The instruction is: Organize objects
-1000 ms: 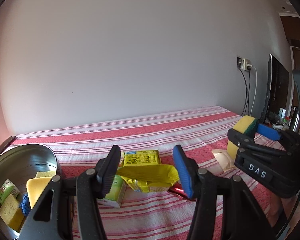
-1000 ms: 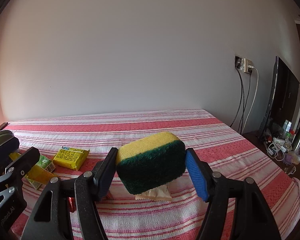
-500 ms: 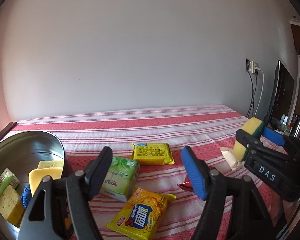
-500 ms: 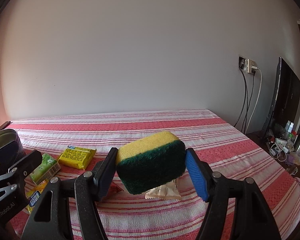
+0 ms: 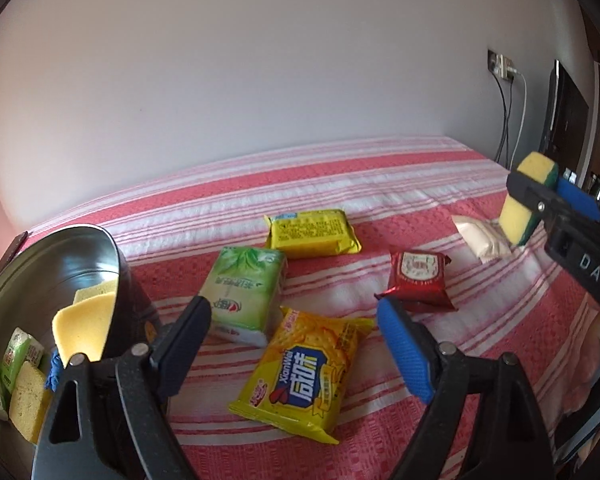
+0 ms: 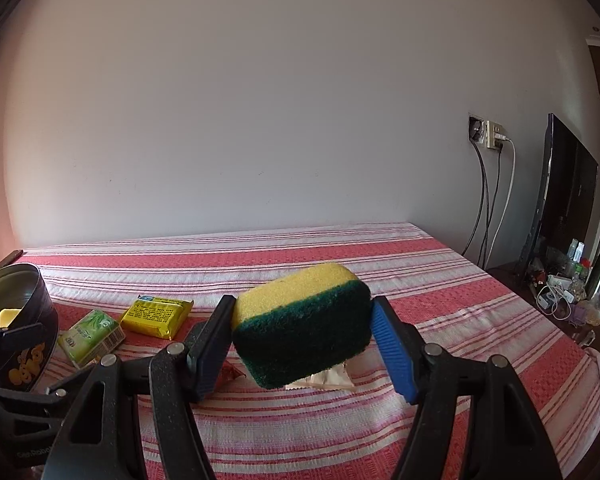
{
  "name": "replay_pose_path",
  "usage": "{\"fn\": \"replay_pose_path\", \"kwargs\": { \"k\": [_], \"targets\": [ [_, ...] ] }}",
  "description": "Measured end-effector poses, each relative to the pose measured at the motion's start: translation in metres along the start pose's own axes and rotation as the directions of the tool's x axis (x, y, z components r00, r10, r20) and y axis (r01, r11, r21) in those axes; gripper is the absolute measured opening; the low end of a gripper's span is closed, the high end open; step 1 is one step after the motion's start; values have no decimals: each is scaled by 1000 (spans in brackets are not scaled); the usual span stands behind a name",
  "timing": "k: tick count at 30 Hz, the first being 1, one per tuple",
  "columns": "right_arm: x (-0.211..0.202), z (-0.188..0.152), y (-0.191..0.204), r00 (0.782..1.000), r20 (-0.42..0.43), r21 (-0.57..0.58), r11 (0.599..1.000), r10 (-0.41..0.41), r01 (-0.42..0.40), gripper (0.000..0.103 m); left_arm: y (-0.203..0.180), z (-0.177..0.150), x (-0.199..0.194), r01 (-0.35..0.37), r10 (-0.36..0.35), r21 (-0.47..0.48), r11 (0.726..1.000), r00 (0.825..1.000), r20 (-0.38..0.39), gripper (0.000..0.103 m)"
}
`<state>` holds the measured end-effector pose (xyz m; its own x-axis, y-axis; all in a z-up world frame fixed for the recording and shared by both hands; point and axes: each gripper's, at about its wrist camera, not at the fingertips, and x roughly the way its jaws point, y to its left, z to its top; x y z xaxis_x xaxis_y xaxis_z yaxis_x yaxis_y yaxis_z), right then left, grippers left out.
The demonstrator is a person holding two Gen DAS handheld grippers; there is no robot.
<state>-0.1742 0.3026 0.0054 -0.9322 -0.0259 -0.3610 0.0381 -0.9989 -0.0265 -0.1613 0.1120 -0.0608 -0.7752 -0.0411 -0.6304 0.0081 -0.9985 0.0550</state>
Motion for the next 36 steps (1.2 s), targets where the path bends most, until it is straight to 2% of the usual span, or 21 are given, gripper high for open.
{"fn": "replay_pose_path", "kwargs": {
  "k": [3,5,7,9,10,12,13,17,25,36],
  "targets": [
    [1,1,4,1000,-5,-18,1000,-3,3,69,-2,-3,12,9,-7,17,1000,997,-72,86],
    [2,1,5,1000,-5,-23,1000,-4,4,69,1,-4,23,40,-39,7,999,990,-133,86],
    [3,1,5,1000,-9,-23,1000,-4,4,69,5,-4,32,54,-58,-30,998,982,-179,81],
    [4,1,5,1000,-14,-23,1000,-3,2,69,9,-6,38,80,-91,-61,995,974,-209,69],
    [4,0,5,1000,-16,-23,1000,-2,1,69,9,-6,37,77,-87,-60,995,975,-203,68],
    [3,0,5,1000,-15,-25,1000,-1,1,69,5,-6,36,75,-82,-44,996,976,-200,53],
    [3,0,6,1000,-14,-25,1000,-1,0,69,5,-6,35,71,-78,-44,997,978,-196,51],
    [3,0,7,1000,-10,-30,1000,-2,2,69,10,-6,28,63,-73,-70,996,985,-159,50],
    [2,0,10,1000,-1,-51,999,-6,6,69,5,-1,10,5,-6,-26,1000,999,-53,50],
    [0,1,12,1000,7,-58,998,-8,9,69,12,0,-12,-52,54,-42,998,996,66,50]
  ]
}}
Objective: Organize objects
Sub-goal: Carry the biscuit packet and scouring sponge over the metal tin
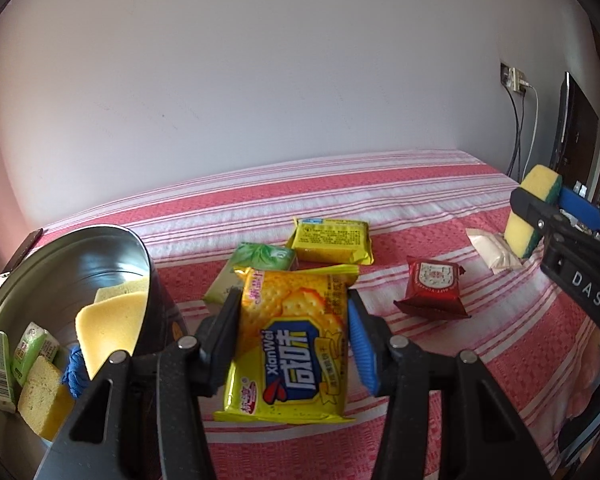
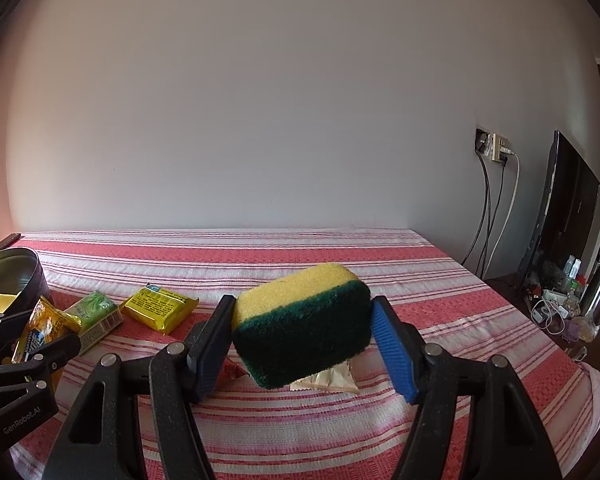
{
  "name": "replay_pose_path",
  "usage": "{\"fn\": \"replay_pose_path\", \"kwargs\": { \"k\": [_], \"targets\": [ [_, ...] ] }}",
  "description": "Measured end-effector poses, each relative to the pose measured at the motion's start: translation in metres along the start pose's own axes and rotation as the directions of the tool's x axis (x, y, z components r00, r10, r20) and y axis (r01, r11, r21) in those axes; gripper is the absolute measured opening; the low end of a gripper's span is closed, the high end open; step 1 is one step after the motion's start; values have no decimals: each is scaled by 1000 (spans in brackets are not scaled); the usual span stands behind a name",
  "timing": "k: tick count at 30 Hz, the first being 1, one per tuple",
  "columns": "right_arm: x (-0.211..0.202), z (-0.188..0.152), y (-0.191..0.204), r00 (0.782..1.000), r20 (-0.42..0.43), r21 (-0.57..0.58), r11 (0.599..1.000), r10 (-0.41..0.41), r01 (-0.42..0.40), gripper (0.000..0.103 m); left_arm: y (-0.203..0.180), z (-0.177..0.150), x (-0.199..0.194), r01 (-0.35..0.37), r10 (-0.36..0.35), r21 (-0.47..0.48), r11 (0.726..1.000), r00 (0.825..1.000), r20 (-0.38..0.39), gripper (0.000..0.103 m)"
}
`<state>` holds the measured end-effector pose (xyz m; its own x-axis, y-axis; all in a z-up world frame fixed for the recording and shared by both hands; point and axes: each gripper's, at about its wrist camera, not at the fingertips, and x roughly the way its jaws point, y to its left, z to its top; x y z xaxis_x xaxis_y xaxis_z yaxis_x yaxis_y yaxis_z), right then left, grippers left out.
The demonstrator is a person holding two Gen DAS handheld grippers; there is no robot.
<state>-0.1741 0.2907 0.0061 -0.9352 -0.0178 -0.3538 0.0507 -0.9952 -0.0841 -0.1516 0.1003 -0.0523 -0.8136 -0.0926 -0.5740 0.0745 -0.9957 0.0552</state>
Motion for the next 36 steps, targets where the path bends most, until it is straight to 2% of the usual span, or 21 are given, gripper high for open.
{"fn": "replay_pose_path", "kwargs": {
  "k": [20,28,36],
  "targets": [
    [-10,-1,-4,997,68,11,1000,20,-21,69,4,-4,-33,-43,46,-21,999,985,166,50],
    [-13,1,2,995,95,-14,999,42,-41,69,9,-7,-39,-30,36,-37,999,981,191,50],
    [-22,10,27,987,133,-77,994,92,-82,69,21,-8,-48,-26,36,-52,998,977,209,50]
  ]
}}
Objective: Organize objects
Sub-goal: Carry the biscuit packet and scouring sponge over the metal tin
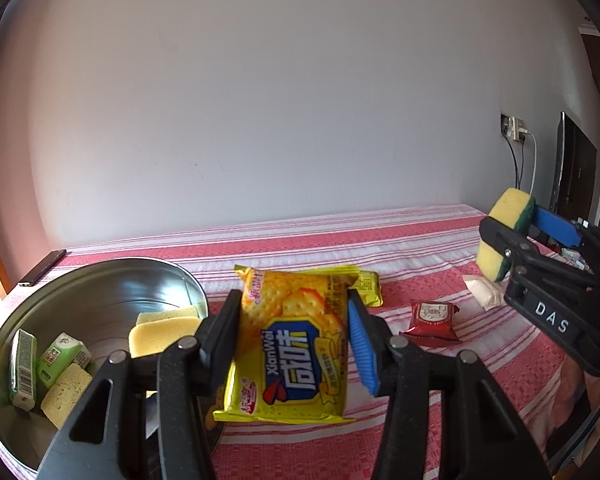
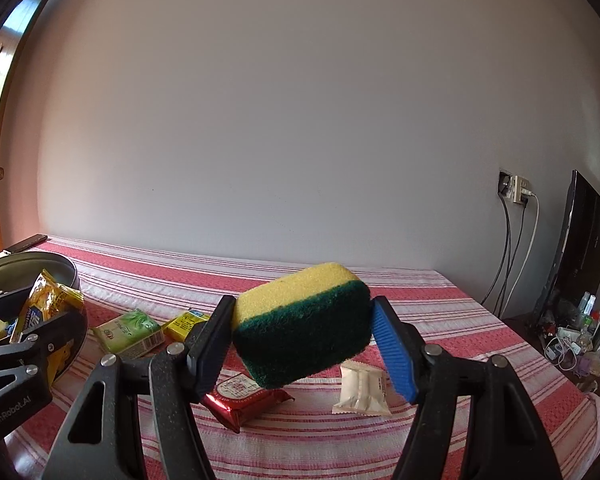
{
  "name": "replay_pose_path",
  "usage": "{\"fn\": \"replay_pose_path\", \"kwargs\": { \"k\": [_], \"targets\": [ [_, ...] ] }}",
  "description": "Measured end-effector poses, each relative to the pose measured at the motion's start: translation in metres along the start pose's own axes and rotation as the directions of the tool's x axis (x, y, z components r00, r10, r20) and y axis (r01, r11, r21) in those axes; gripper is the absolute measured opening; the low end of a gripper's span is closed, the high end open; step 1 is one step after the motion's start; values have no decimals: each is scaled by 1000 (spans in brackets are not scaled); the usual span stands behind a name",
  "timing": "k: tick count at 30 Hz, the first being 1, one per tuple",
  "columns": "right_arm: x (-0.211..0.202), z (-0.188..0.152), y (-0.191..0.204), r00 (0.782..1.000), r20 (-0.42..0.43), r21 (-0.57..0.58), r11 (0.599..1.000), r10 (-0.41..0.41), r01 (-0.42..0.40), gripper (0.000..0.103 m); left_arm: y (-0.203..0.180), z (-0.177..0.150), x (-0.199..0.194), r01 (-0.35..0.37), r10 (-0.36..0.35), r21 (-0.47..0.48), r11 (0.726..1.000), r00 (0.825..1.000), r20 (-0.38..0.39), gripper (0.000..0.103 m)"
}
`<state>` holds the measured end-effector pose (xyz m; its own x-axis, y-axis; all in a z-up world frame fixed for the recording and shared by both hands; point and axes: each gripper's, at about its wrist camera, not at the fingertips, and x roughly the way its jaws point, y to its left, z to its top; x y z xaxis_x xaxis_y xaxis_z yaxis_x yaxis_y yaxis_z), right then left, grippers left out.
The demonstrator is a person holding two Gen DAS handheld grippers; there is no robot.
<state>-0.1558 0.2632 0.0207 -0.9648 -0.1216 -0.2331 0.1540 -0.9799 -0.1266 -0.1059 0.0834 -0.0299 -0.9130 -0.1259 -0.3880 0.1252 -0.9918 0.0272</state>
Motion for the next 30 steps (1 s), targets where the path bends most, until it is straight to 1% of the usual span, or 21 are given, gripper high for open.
{"fn": "replay_pose_path", "kwargs": {
  "k": [8,12,15,21,30],
  "targets": [
    [-12,22,36,996,46,-56,995,81,-78,69,34,6,-20,-8,10,-71,997,999,35,50],
    [-12,30,59,990,50,-82,988,133,-129,69,59,6,-27,-12,16,-114,993,999,37,50],
    [-9,35,76,984,46,-101,980,174,-169,69,77,4,-31,-32,38,-137,990,999,35,50],
    [-6,41,110,965,28,-133,958,261,-256,69,108,2,-35,-82,88,-177,981,996,27,50],
    [-2,53,156,928,-6,-160,916,372,-368,69,147,1,-39,-153,159,-205,967,987,10,50]
  ]
}}
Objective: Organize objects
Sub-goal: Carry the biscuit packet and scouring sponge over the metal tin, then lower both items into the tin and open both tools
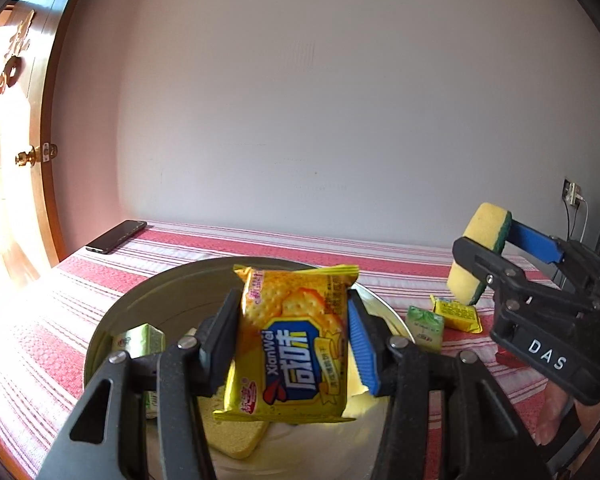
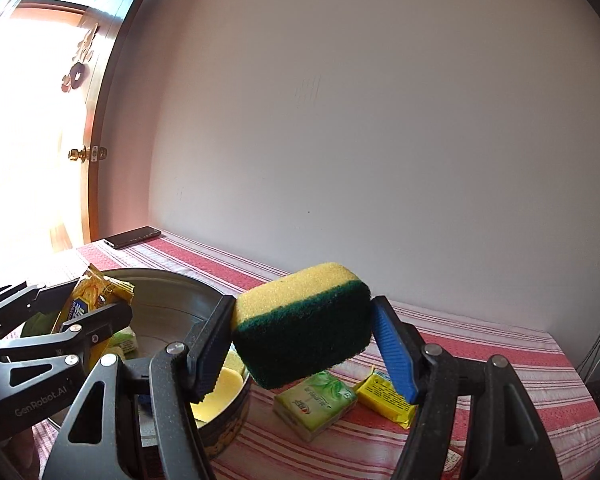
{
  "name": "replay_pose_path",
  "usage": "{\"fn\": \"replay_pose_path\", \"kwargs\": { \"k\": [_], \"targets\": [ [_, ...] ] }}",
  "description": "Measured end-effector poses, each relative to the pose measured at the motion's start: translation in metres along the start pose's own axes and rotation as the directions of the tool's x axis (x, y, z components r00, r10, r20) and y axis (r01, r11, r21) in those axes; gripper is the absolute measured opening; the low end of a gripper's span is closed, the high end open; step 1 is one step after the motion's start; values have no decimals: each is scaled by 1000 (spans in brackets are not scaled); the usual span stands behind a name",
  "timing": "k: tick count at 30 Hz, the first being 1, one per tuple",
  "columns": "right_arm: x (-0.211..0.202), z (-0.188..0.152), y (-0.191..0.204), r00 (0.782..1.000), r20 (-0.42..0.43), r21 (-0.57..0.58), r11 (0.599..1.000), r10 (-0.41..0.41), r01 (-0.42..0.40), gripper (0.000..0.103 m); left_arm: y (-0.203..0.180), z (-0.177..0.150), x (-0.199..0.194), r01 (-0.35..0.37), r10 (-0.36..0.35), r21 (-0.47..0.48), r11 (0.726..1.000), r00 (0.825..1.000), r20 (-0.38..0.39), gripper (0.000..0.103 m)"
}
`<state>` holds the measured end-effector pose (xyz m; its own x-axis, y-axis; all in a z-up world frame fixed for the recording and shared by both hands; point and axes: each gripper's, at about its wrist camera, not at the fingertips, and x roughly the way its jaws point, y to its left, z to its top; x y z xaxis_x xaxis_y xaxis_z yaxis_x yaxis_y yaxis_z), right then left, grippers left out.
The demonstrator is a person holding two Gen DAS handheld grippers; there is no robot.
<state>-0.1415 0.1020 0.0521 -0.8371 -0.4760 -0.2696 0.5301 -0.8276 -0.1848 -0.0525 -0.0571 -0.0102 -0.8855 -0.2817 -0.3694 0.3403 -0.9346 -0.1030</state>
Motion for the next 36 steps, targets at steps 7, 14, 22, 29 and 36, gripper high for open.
{"fn": "replay_pose_path", "kwargs": {
  "k": [7,14,22,29,36],
  "targets": [
    [23,4,38,995,-44,-3,996,94,-94,69,30,-1,7,-63,63,-19,998,998,-31,50],
    [38,-1,67,981,-102,-32,985,166,-170,69,54,-3,18,-103,100,-44,994,993,-65,50],
    [48,-7,85,963,-155,-49,972,219,-229,69,68,-4,23,-130,125,-53,990,988,-88,50],
    [51,-10,90,950,-172,-34,962,261,-271,70,74,-7,24,-139,132,-64,988,986,-101,51],
    [41,-12,72,949,-146,38,960,279,-276,80,83,-7,14,-171,165,-136,976,985,-59,101]
  ]
}}
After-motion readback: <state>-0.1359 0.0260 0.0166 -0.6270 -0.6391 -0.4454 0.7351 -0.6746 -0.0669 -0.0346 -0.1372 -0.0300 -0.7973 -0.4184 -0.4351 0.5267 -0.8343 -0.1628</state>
